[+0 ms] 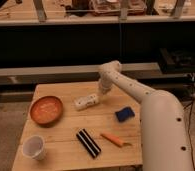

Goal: Place the bottle in the ceramic bowl

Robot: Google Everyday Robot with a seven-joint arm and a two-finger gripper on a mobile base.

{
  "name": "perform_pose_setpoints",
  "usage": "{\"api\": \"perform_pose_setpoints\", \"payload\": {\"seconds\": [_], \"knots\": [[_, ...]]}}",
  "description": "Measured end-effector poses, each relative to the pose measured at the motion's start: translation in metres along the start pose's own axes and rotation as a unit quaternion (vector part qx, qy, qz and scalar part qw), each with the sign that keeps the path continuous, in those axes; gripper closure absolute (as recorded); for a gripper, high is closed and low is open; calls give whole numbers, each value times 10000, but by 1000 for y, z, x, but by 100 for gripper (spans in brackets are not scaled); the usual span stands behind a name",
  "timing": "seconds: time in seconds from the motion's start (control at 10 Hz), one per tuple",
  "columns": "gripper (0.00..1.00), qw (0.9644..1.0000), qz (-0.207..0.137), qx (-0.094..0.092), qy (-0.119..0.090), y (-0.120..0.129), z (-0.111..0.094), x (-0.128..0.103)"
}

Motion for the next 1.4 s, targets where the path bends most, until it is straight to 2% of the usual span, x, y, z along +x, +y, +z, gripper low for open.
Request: {"api": "perform_pose_setpoints", "payload": {"seconds": [0.1,0.2,0.3,0.5,0.6,0.7,0.8,0.9,1.1,1.2,1.3,1.4], "knots": [[33,10000,-61,16,-6,-7,-4,-5],[31,9999,-98,36,13,-8,-10,-7],[33,9999,-146,68,25,-8,-16,-10],[51,9998,-157,109,23,-9,-21,-13],[56,9998,-176,109,3,-14,-15,-13],[55,9997,-220,109,-11,-22,-5,-14],[50,9996,-262,107,-32,-28,2,-17],[40,9996,-270,109,-34,-29,3,-18],[22,9995,-279,118,-30,-28,-4,-16],[19,9994,-330,138,-22,-29,-9,-18],[22,9991,-398,157,-28,-32,-14,-27],[29,9991,-397,156,-40,-37,-14,-35]]}}
